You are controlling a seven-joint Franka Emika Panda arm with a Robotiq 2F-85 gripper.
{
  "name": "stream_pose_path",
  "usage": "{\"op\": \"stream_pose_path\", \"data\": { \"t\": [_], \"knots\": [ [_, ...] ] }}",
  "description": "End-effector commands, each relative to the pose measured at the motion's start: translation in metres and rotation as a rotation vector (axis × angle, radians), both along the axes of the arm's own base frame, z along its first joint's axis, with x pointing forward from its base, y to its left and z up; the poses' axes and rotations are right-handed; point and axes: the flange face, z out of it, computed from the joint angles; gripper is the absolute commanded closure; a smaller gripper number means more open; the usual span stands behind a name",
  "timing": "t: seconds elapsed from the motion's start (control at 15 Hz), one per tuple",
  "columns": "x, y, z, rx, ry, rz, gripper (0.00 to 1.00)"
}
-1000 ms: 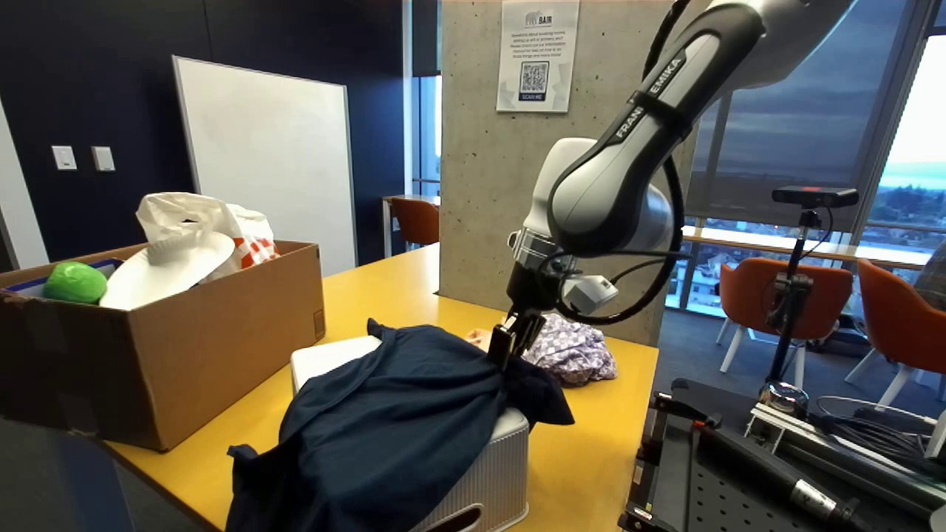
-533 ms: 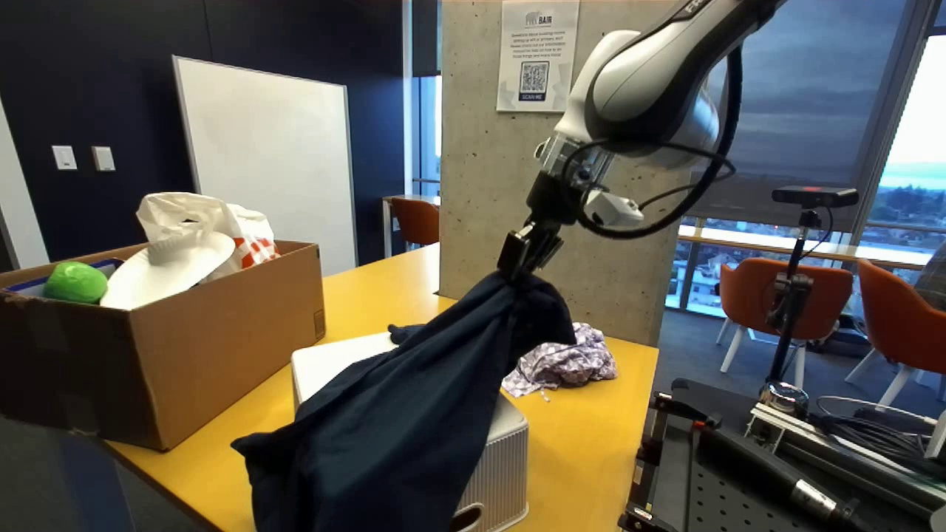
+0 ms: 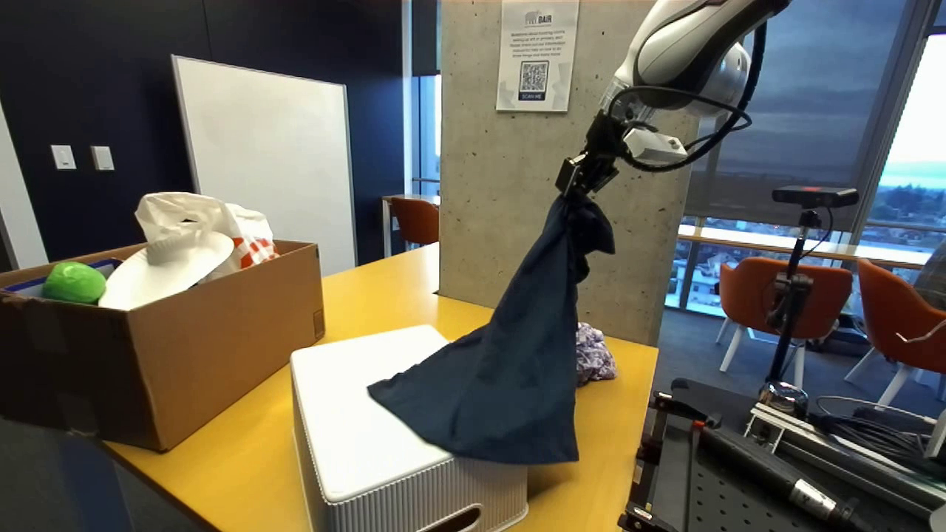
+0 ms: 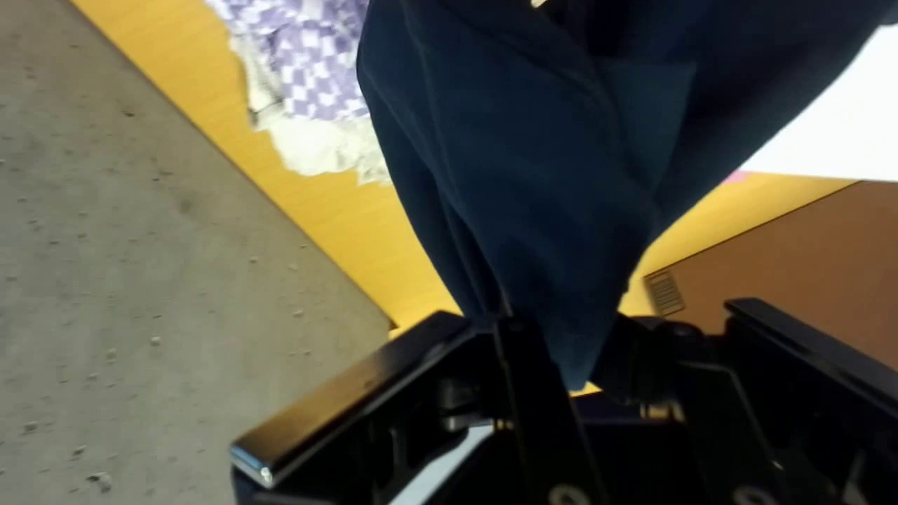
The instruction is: Pile up the blue shirt and the checkered shirt on the table then put the shirt cream shirt on the basket
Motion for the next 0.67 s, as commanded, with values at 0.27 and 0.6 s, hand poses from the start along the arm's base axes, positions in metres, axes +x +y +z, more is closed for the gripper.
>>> {"op": "stream_pose_path", "data": {
  "t": [0.27, 0.6],
  "knots": [
    [0.037, -0.033, 0.036, -0.08, -0.057, -0.153, 0.97],
    [0.063, 0.117, 0.001, 0.032, -0.016, 0.062, 0.97]
  ]
}}
